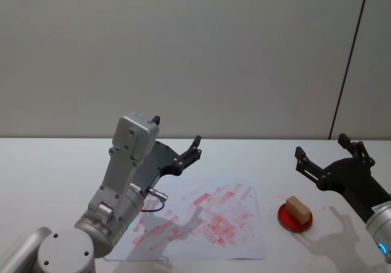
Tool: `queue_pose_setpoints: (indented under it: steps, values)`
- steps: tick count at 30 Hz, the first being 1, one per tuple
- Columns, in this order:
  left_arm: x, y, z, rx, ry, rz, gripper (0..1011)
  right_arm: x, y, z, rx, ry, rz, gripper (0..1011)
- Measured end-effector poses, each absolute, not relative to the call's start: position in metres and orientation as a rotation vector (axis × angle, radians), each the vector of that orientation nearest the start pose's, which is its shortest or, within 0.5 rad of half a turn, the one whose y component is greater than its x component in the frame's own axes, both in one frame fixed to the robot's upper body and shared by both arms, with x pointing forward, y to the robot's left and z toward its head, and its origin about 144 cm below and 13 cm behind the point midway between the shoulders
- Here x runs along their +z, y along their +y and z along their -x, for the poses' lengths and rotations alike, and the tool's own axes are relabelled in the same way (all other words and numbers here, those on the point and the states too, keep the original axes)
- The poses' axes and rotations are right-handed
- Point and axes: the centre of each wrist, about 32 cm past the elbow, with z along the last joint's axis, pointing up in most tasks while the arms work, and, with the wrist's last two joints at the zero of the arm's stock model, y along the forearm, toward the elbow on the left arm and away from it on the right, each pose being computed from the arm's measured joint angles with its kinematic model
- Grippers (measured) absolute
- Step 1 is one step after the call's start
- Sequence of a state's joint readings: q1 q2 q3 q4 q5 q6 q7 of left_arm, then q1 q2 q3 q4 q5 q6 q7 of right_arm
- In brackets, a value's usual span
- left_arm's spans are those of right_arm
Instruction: Use the one hand to pick up the stamp and affix it onto the A4 paper.
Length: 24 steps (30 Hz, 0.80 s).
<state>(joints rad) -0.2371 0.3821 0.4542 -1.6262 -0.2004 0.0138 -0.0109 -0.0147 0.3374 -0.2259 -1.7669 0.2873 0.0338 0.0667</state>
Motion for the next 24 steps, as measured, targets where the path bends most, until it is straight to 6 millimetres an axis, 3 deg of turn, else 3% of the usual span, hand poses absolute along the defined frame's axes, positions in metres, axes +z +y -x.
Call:
queue_pose_setpoints:
  steps: [24]
  values:
    - [1.2044, 0.1984, -0.4920, 1.124, -0.268, -0.061, 1002, 1.1886, -0.2373, -0.4434, -1.229, -0.075, -0.025, 1001]
